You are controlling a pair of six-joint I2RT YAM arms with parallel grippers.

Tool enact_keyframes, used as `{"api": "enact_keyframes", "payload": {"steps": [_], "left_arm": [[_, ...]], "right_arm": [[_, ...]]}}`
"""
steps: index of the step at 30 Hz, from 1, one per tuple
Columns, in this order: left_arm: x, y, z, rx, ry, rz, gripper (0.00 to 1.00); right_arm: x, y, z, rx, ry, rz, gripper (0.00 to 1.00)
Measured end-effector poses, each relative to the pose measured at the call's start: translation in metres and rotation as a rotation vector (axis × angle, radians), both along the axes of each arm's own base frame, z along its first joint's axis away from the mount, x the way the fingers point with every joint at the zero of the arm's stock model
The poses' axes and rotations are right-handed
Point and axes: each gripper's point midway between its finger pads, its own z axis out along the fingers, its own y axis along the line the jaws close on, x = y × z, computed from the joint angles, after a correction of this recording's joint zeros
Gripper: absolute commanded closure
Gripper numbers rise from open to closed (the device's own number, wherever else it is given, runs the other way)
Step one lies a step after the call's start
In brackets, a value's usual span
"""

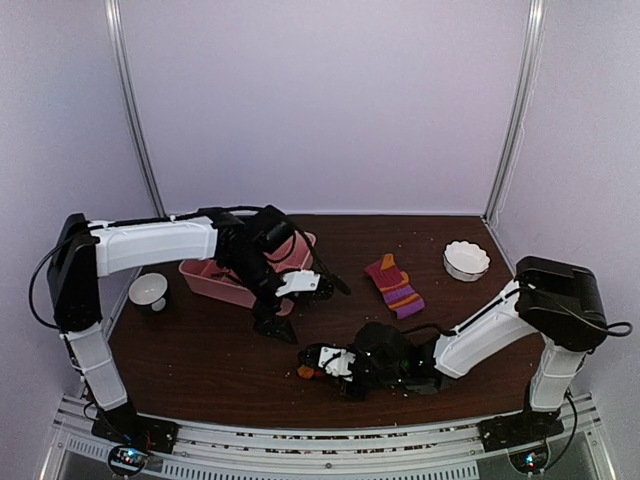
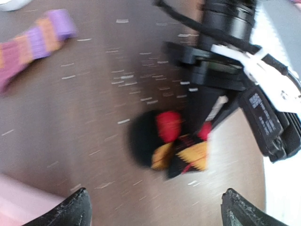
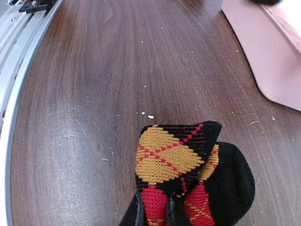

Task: Roll the socks
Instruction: Roll the sock.

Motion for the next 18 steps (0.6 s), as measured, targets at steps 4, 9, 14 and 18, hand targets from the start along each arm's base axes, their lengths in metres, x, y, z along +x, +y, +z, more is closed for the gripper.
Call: {"api": "enact_keyframes", "payload": {"steps": [4, 9, 14, 18], "left_arm": [[0.048, 0.009, 0.040, -0.041, -0.283, 0.164, 0.02], [0.100, 0.031, 0.059, -0.047, -0.441, 0.357, 0.02], [0.100, 0.042, 0.048, -0.060, -0.432, 0.384, 0.02], [0.069, 0.038, 0.035, -0.104, -0.339, 0.303, 0.02]], "right_arm": [[-0.002, 0.003, 0.001, 0.017, 0.112, 0.004, 1.00], [0.005, 0.004, 0.002, 0.025, 0.250, -0.006, 1.00], [0.016, 0.011, -0.001, 0.034, 0.436, -0.027, 1.00], [0.024, 0.015, -0.002, 0.059, 0.601, -0.051, 1.00]]}}
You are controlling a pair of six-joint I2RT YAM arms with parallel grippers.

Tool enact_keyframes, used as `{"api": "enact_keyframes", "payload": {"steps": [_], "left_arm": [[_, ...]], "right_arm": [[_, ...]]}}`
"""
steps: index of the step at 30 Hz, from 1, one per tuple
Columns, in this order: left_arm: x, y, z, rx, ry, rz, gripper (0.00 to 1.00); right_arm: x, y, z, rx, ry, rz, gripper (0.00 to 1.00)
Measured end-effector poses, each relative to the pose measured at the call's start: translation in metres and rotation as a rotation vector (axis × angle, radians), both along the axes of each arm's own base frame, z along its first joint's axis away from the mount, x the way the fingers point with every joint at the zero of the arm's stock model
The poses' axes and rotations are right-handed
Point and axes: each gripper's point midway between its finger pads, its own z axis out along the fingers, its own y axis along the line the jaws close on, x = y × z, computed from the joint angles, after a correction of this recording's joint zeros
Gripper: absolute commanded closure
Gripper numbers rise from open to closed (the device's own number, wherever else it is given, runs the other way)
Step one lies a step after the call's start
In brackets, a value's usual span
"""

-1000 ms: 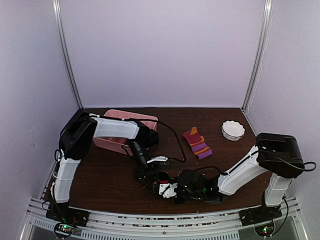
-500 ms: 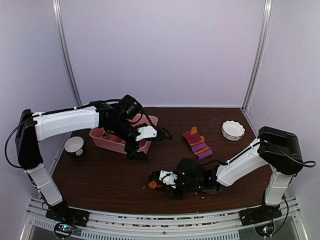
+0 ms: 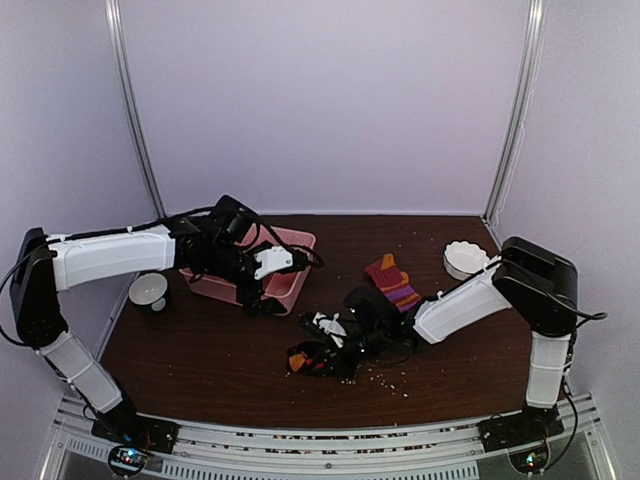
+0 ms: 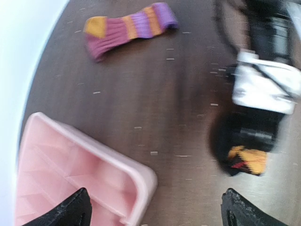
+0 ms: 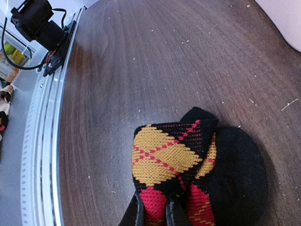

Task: Roll the socks
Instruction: Roll the sock.

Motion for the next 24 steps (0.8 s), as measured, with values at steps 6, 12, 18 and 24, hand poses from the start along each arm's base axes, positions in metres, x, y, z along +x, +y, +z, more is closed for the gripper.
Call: {"api": "enact_keyframes", "payload": {"steps": [6, 12, 18, 24], "left_arm": [[-0.072, -0.004, -0.043, 0.039, 0.099, -0.212, 0.19], [-0.112, -0.014, -0.076, 0.117, 0.141, -0.342, 0.25], [-0.100, -0.021, -0.090, 0.132, 0.126, -0.318, 0.49], [-0.085, -0.039, -0.106, 0.157, 0.157, -0.296, 0.64]], "right_arm": [[0.007, 0.000, -0.004, 0.008, 0.204, -0.068, 1.00], [0.008, -0.001, -0.008, 0.009, 0.379, -0.137, 1.00], [0.009, 0.002, -0.010, 0.023, 0.483, -0.187, 1.00], [0.009, 0.002, -0.009, 0.043, 0.493, -0.200, 1.00]]}}
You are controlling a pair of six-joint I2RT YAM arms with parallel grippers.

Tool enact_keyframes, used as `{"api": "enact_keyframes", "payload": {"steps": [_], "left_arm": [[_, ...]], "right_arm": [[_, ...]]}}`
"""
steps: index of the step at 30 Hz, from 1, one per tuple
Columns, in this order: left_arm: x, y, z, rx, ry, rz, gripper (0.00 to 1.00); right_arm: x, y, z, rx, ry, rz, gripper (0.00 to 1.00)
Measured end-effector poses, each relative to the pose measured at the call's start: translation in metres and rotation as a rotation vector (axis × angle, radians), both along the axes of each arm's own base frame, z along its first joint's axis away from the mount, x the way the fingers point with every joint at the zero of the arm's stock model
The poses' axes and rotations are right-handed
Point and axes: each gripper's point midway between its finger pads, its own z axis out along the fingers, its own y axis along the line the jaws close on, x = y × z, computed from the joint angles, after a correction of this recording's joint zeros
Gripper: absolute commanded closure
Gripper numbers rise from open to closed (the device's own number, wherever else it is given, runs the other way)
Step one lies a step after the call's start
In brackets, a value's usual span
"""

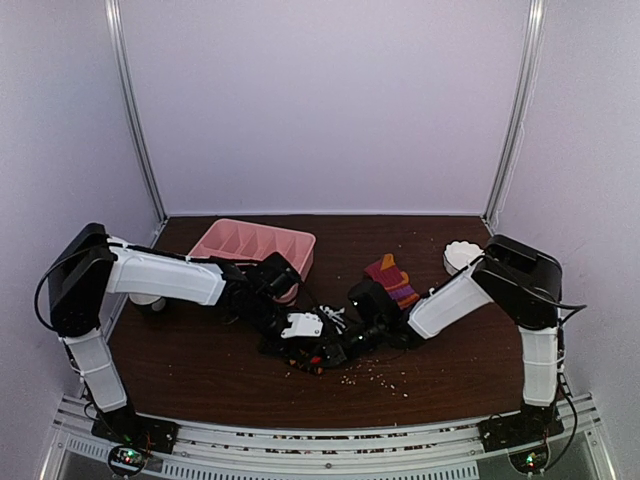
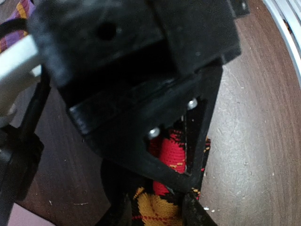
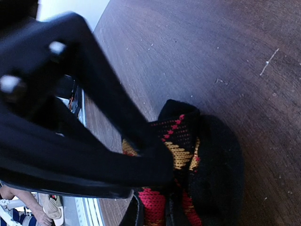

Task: Roll the socks
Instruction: Roll the sock.

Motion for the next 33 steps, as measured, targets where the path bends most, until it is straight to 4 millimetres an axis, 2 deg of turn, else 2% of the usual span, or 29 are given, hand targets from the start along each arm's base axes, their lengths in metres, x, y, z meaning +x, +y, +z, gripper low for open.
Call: {"api": "enact_keyframes", "payload": {"steps": [3, 10, 13, 14, 16, 24, 27, 33], "left_arm": [[-0.001, 0.001, -0.008, 0.024, 0.024, 0.006, 0.71], [-0.003, 0.002, -0.011, 0.048, 0.055, 0.005, 0.72], [-0.003, 0.004, -0.014, 0.057, 0.071, 0.009, 0.79], [-0.003, 0.004, -0.015, 0.061, 0.079, 0.011, 0.82], [-0.003, 0.004, -0.016, 0.070, 0.097, 0.014, 0.86], [0.002, -0.017, -0.017, 0.038, 0.205, 0.020, 0.91], [0.003, -0.017, -0.018, 0.043, 0.251, 0.025, 0.91], [0.000, -0.016, -0.018, 0.058, 0.301, 0.012, 0.90]], "right_arm": [[0.000, -0.001, 0.000, 0.008, -0.006, -0.005, 1.00], [0.000, -0.001, -0.001, 0.031, -0.016, -0.014, 1.00], [0.000, -0.002, -0.001, 0.042, -0.020, -0.018, 1.00], [0.000, -0.002, 0.000, 0.046, -0.024, -0.021, 0.98], [0.001, -0.003, 0.000, 0.053, -0.035, -0.031, 0.89], [-0.003, -0.029, 0.007, 0.022, -0.169, -0.118, 0.67], [-0.011, -0.039, 0.010, 0.004, -0.225, -0.127, 0.64], [-0.013, -0.059, 0.010, -0.044, -0.341, -0.190, 0.56]]}}
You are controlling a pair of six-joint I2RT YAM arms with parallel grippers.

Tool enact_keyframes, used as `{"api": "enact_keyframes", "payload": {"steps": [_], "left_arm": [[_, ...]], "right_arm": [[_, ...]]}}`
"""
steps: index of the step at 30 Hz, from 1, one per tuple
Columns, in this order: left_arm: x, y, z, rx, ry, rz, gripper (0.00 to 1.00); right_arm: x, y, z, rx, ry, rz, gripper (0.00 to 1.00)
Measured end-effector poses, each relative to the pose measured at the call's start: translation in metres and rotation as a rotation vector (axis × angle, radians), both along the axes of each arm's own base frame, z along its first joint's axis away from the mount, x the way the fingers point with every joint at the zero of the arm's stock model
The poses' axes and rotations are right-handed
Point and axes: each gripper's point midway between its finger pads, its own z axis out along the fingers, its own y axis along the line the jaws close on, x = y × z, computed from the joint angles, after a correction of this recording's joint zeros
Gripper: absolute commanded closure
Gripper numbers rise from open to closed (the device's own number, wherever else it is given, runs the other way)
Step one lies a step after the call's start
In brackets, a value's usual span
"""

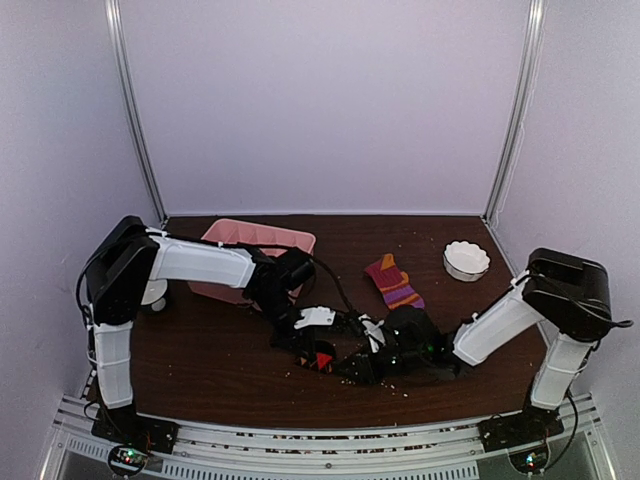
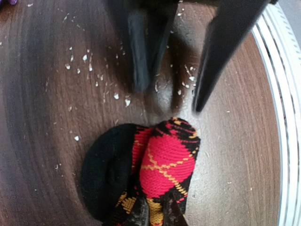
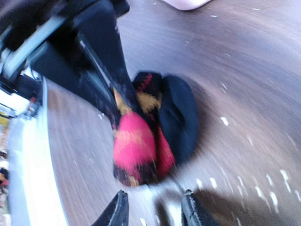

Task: Roll the socks
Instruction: Roll the sock.

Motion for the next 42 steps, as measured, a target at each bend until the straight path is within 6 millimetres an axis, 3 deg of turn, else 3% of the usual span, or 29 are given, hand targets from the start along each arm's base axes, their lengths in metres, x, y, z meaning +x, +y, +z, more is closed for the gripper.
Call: {"api": "enact_keyframes", "payload": {"steps": [5, 11, 18, 22, 29, 36, 42], "left_arm": [[0.002, -0.001, -0.002, 0.018, 0.047, 0.015, 0.89], [0.004, -0.002, -0.003, 0.051, 0.098, 0.046, 0.89], [0.007, -0.005, -0.006, 0.108, 0.152, 0.075, 0.89], [0.008, -0.005, -0.007, 0.131, 0.172, 0.088, 0.89], [0.009, -0.005, -0.008, 0.149, 0.187, 0.096, 0.89], [0.009, -0.005, -0.008, 0.165, 0.198, 0.096, 0.86], [0.013, -0.004, -0.010, 0.148, 0.180, 0.092, 0.55]], "right_arm": [[-0.033, -0.020, 0.000, -0.097, -0.220, 0.036, 0.32], [-0.051, -0.027, -0.008, -0.278, -0.462, 0.113, 0.32], [-0.047, -0.011, 0.002, -0.466, -0.749, 0.187, 0.35], [-0.033, -0.001, 0.007, -0.552, -0.873, 0.238, 0.36], [-0.001, 0.017, 0.012, -0.625, -0.972, 0.288, 0.41], [0.019, 0.030, 0.007, -0.630, -0.965, 0.333, 0.54], [0.024, 0.034, 0.000, -0.570, -0.874, 0.363, 0.77]]}}
